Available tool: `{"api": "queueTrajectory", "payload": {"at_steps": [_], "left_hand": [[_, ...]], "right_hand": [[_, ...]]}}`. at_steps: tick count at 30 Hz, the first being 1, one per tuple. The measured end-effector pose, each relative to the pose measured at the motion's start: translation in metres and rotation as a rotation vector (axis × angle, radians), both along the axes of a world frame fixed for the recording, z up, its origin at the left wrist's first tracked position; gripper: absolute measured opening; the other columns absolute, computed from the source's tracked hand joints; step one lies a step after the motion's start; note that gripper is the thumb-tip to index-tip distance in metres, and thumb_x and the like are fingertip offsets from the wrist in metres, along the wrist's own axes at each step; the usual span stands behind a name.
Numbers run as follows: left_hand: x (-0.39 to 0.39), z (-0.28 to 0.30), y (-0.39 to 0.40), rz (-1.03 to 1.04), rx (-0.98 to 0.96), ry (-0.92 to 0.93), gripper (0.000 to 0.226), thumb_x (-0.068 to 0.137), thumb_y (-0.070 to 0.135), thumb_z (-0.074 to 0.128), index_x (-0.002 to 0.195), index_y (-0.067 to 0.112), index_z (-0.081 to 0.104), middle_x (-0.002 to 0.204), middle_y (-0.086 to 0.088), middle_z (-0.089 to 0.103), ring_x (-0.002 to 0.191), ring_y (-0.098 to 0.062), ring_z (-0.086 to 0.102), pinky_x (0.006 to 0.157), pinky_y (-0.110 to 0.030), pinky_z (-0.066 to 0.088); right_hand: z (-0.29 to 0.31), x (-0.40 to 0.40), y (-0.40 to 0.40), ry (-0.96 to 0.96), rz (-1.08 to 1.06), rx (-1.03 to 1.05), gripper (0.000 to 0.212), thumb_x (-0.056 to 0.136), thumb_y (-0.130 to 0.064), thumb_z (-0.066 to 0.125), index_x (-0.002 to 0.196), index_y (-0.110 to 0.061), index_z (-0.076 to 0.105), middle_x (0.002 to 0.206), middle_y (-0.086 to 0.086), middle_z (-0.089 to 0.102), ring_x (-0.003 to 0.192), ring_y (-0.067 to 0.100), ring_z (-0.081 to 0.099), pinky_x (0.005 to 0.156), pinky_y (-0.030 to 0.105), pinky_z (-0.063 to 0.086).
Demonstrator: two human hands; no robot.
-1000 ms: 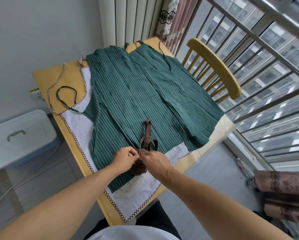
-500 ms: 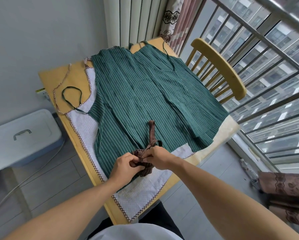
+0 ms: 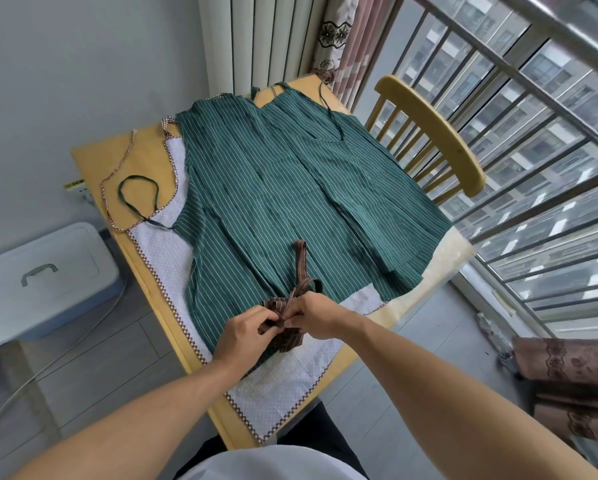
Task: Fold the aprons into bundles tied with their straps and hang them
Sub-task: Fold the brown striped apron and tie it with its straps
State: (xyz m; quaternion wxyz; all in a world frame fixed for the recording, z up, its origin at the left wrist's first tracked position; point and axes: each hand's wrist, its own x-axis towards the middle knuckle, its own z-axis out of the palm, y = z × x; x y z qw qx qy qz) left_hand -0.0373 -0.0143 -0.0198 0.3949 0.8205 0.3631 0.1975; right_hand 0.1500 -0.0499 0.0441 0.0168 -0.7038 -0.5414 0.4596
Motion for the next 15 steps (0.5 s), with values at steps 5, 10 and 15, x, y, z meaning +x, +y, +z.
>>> {"api": "queueTrajectory", "payload": {"at_steps": [5, 10, 15], "left_hand": [[-0.007, -0.006, 0.012, -0.121, 0.195, 0.014, 0.02, 0.074, 0.015, 0.09, 0.091, 0.019, 0.081, 0.091, 0.012, 0.076, 0.074, -0.007, 0.073, 0.063, -0.029, 0.063], [-0.01, -0.005, 0.017, -0.183, 0.262, 0.073, 0.018, 0.077, 0.021, 0.088, 0.092, 0.023, 0.078, 0.091, 0.016, 0.074, 0.073, -0.006, 0.072, 0.057, -0.033, 0.061], [-0.011, -0.007, 0.017, -0.189, 0.268, 0.078, 0.029, 0.075, 0.026, 0.089, 0.102, 0.024, 0.079, 0.093, 0.015, 0.075, 0.07, -0.003, 0.071, 0.056, -0.028, 0.062]], "right_hand": [[-0.004, 0.001, -0.002, 0.005, 0.016, -0.007, 0.016, 0.097, -0.018, 0.067, 0.106, -0.013, 0.08, 0.093, -0.001, 0.074, 0.079, 0.018, 0.064, 0.064, 0.018, 0.044], [-0.008, -0.002, -0.006, 0.014, 0.041, 0.012, 0.018, 0.098, -0.016, 0.065, 0.109, -0.013, 0.079, 0.099, 0.0, 0.075, 0.08, 0.012, 0.061, 0.062, 0.01, 0.037], [-0.004, 0.0, -0.008, 0.047, 0.118, -0.026, 0.022, 0.101, -0.014, 0.059, 0.113, -0.009, 0.076, 0.104, 0.003, 0.074, 0.085, 0.019, 0.062, 0.07, 0.022, 0.045]]}}
